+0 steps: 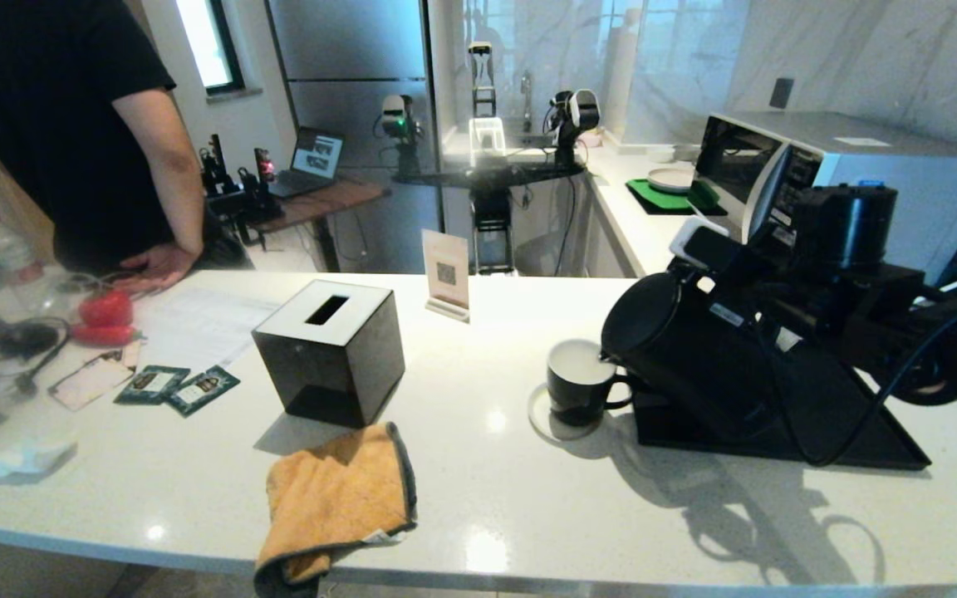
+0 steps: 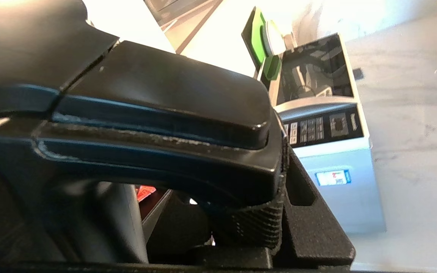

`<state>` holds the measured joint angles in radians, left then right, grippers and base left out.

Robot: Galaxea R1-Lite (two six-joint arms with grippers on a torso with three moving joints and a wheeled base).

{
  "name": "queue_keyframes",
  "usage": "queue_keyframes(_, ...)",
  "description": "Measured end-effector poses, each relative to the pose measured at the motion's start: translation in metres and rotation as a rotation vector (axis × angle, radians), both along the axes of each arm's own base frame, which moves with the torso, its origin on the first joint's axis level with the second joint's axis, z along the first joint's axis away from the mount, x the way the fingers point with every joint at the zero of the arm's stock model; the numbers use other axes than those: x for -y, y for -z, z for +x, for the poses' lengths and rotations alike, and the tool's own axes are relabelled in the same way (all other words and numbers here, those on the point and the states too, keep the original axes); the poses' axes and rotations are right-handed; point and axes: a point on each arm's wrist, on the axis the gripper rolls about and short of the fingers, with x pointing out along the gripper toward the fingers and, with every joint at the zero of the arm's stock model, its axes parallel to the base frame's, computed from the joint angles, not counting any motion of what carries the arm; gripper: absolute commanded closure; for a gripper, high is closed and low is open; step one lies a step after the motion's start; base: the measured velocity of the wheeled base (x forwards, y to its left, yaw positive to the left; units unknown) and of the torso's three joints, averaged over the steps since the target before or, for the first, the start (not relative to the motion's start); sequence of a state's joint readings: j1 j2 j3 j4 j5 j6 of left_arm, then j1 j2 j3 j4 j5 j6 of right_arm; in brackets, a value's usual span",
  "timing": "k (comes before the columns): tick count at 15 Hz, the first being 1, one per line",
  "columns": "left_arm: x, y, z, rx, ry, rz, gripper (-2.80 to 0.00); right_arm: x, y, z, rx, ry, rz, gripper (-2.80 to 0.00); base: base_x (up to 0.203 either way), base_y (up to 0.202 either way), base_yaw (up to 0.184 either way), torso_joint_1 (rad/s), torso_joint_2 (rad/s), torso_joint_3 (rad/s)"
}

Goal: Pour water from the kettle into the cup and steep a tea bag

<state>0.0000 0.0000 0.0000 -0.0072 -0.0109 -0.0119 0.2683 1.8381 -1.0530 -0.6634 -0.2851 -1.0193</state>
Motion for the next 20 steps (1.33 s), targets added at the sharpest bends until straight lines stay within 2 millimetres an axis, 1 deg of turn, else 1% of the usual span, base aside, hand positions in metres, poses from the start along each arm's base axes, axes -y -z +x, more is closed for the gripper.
queue_keyframes(6, 0.0, 0.0, 0.0, 0.0, 0.0, 0.0, 0.0, -0.003, 0.001, 0.0, -0.004, -0.012, -0.036, 0.0, 0.0, 0.0, 0.0, 0.0, 0.0, 0.0)
queue_keyframes(11, 0.0, 0.0, 0.0, 0.0, 0.0, 0.0, 0.0, -0.005, -0.005, 0.003, 0.018, -0.018, -0.058, 0.0, 0.0, 0.0, 0.0, 0.0, 0.0, 0.0)
queue_keyframes(20, 0.0, 0.0, 0.0, 0.0, 0.0, 0.0, 0.0, -0.01, -0.01, 0.004, 0.034, -0.041, -0.081, 0.0, 0.0, 0.0, 0.0, 0.0, 0.0, 0.0)
